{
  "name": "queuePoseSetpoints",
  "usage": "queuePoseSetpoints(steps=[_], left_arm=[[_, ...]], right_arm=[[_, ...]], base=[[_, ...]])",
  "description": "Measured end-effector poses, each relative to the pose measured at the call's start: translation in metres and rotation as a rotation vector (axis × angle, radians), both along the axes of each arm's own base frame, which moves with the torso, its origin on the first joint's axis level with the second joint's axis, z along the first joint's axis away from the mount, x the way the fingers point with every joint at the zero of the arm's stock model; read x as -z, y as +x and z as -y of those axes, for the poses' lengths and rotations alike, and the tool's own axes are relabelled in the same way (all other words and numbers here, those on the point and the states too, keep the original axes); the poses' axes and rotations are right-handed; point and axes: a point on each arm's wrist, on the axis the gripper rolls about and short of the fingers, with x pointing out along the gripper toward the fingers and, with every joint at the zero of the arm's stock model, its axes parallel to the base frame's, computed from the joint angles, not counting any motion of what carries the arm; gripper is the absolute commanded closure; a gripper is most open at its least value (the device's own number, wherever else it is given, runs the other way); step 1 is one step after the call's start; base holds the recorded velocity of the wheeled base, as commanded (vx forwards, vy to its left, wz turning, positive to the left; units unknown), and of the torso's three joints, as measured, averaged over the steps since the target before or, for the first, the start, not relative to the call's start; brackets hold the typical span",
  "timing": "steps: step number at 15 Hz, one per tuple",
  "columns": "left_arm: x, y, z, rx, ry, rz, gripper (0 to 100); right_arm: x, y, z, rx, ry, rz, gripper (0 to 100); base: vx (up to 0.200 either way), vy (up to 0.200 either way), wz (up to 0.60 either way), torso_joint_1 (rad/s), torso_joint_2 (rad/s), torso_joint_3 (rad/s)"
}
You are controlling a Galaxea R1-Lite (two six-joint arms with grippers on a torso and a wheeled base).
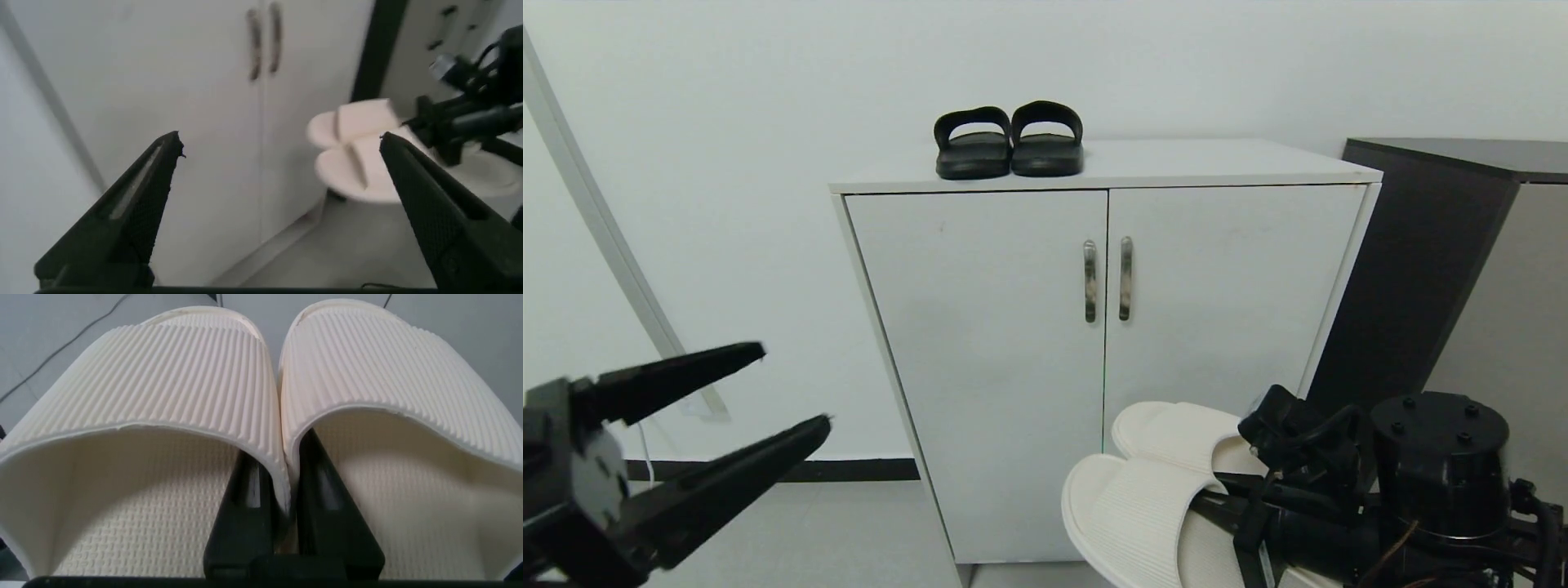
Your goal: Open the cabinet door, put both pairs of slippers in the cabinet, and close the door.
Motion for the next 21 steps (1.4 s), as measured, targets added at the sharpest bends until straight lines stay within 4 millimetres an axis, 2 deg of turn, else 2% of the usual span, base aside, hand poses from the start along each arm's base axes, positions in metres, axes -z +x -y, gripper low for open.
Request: queuePoseSetpoints(steps=[4,6,10,13,16,21], left_arm=[[-0.029,0.049,0.052,0.185,-0.07,-0.056,0],[-0.033,0.072,0.08,0.247,-0.102,-0.088,0],[-0.028,0.119,0.132,0.361,-0.172,-0.14,0],[-0.028,0.145,0.164,0.451,-0.23,-0.203,0],[-0.022,0.168,0.185,0.438,-0.237,-0.228,0],[-0.016,0.187,0.195,0.291,-0.242,-0.231,0]], right_arm=[[0.001,0.0,0.0,-0.002,-0.005,-0.004,100],[0.002,-0.001,0.0,-0.005,-0.007,-0.007,100],[0.005,-0.003,0.001,-0.006,-0.015,-0.014,100],[0.005,-0.003,0.001,-0.004,-0.015,-0.015,100],[0.005,-0.003,0.001,-0.003,-0.015,-0.016,100],[0.005,-0.002,0.001,-0.003,-0.015,-0.014,100]], base=[[0.0,0.0,0.0,0.0,0.0,0.0],[0.0,0.0,0.0,0.0,0.0,0.0],[0.0,0.0,0.0,0.0,0.0,0.0],[0.0,0.0,0.0,0.0,0.0,0.0],[0.0,0.0,0.0,0.0,0.0,0.0],[0.0,0.0,0.0,0.0,0.0,0.0]])
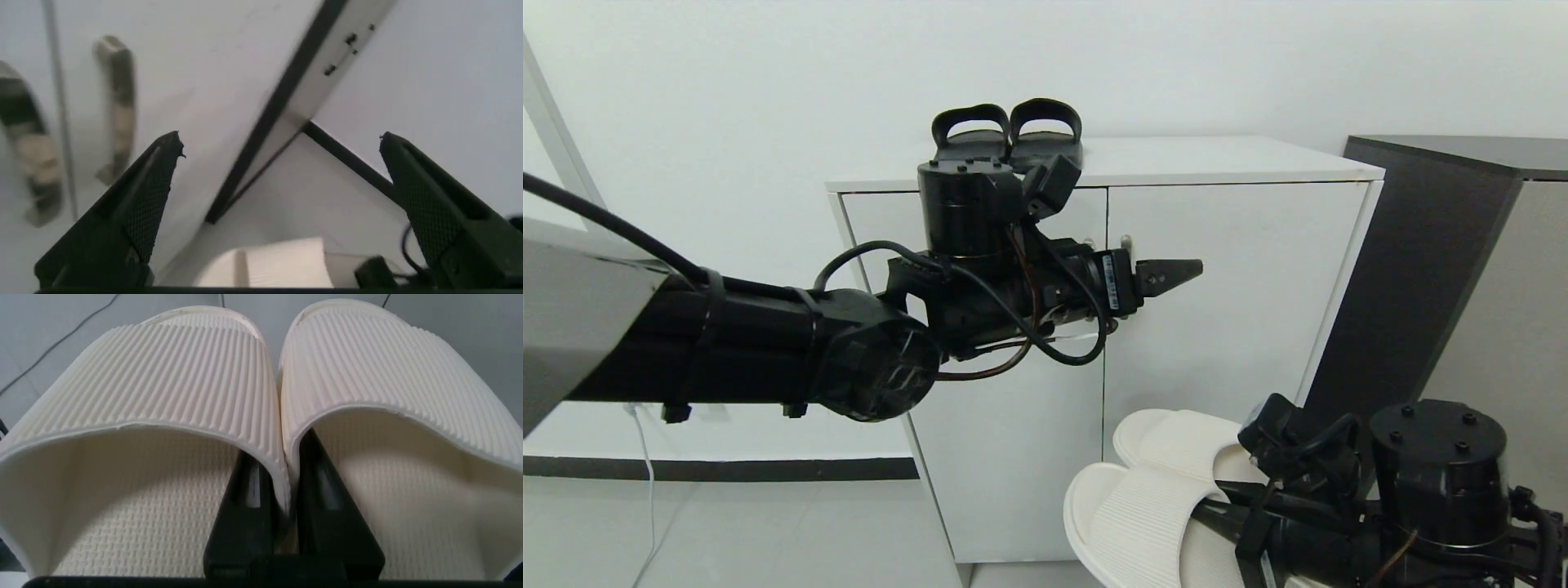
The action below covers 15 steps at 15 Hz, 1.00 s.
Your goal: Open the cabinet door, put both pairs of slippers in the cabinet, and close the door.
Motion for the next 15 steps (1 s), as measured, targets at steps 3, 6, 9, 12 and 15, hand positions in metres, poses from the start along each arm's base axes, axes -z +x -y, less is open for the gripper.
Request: queuePoseSetpoints(steps=[3,6,9,12,15], left_arm=[[0.004,0.005,0.002,-0.06,0.006,-0.003,0],[0.006,0.012,0.006,-0.134,0.012,0.007,0],[0.01,0.023,0.013,-0.149,0.02,0.011,0],[0.013,0.032,0.02,-0.146,0.027,0.0,0],[0.016,0.036,0.023,-0.143,0.021,-0.005,100]], right_arm=[[0.0,0.0,0.0,0.0,0.0,0.0,100],[0.001,0.0,0.001,0.001,-0.002,-0.002,100],[0.001,0.0,0.001,0.004,-0.003,-0.002,100],[0.001,0.0,0.001,0.003,-0.003,-0.002,100],[0.001,-0.001,0.001,0.002,-0.005,-0.004,100]], base=[[0.0,0.0,0.0,0.0,0.0,0.0],[0.0,0.0,0.0,0.0,0.0,0.0],[0.0,0.0,0.0,0.0,0.0,0.0],[0.0,0.0,0.0,0.0,0.0,0.0],[0.0,0.0,0.0,0.0,0.0,0.0]])
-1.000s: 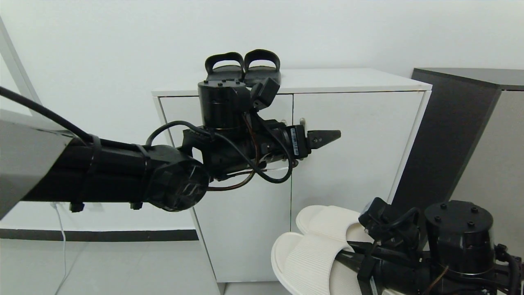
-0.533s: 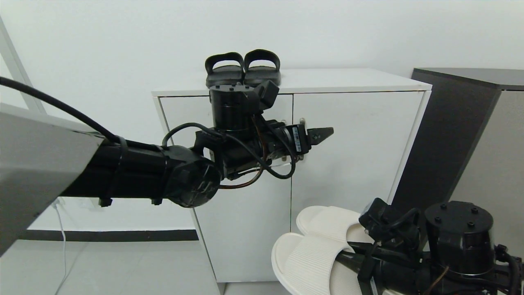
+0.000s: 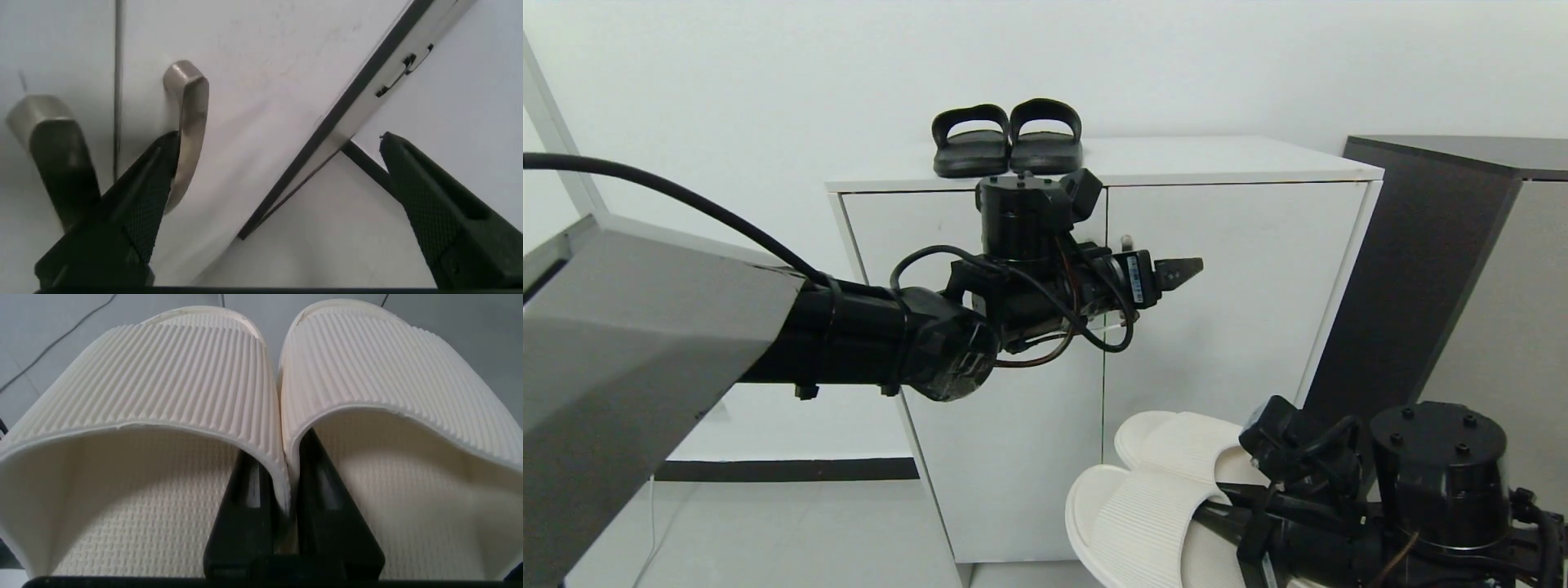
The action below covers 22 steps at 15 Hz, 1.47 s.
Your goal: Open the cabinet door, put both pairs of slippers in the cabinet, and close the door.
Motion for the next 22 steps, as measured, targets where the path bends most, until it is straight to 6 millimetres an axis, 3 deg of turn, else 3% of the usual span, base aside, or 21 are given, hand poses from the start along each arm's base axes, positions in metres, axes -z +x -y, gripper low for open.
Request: queuePoseSetpoints(steps=[8,12,18,22], left_arm=[[0.008,-0.002,-0.002,-0.007,0.014,-0.02,100],[0.012,-0.023,-0.015,0.009,0.042,-0.06,100],[0.0,-0.064,-0.038,0.021,0.052,-0.067,100],[-0.009,-0.058,-0.051,0.021,0.027,-0.043,100]], right_arm=[[0.003,-0.003,0.001,-0.009,-0.008,-0.008,100],[0.003,-0.011,0.002,-0.038,-0.012,-0.009,100],[0.004,-0.015,0.004,-0.051,-0.024,0.0,100],[0.005,-0.016,0.005,-0.058,-0.039,0.009,100]], base=[[0.0,0.0,0.0,0.0,0.0,0.0],[0.0,0.0,0.0,0.0,0.0,0.0],[0.0,0.0,0.0,0.0,0.0,0.0],[0.0,0.0,0.0,0.0,0.0,0.0]])
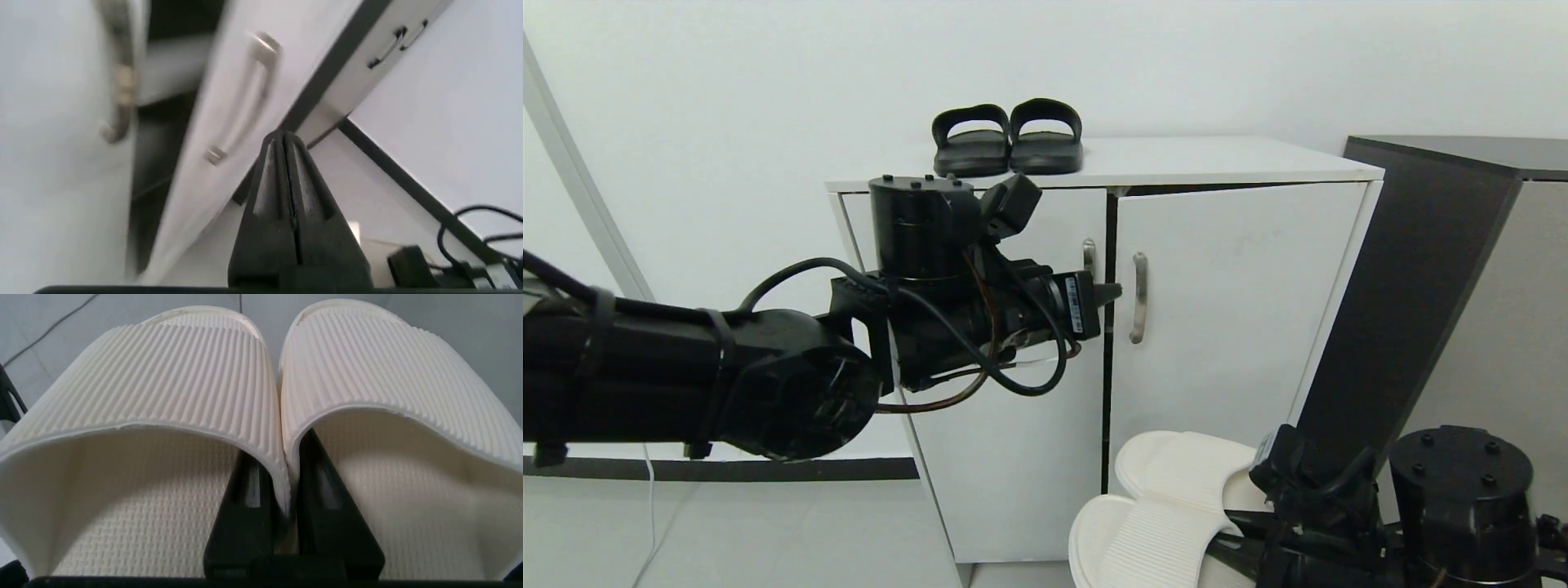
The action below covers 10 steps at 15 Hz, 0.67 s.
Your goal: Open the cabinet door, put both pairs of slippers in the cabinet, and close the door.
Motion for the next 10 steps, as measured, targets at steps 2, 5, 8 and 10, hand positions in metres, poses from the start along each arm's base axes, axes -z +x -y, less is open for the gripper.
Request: queuePoseSetpoints(steps=[2,5,8,10], left_arm=[[-0.003,0.011,-0.003,-0.003,-0.026,0.033,100],[0.001,0.03,0.002,-0.019,-0.061,0.083,100],[0.009,0.047,0.004,-0.04,-0.064,0.077,100],[0.013,0.052,0.005,-0.044,-0.074,0.058,100]], right_arm=[[0.0,0.0,0.0,0.0,-0.001,-0.001,100],[0.001,0.0,0.0,-0.001,-0.003,0.0,100],[0.001,-0.001,0.001,-0.001,-0.003,-0.001,100],[0.001,-0.001,0.001,-0.001,-0.004,-0.003,100]], base=[[0.0,0.0,0.0,0.0,0.0,0.0],[0.0,0.0,0.0,0.0,0.0,0.0],[0.0,0.0,0.0,0.0,0.0,0.0],[0.0,0.0,0.0,0.0,0.0,0.0]])
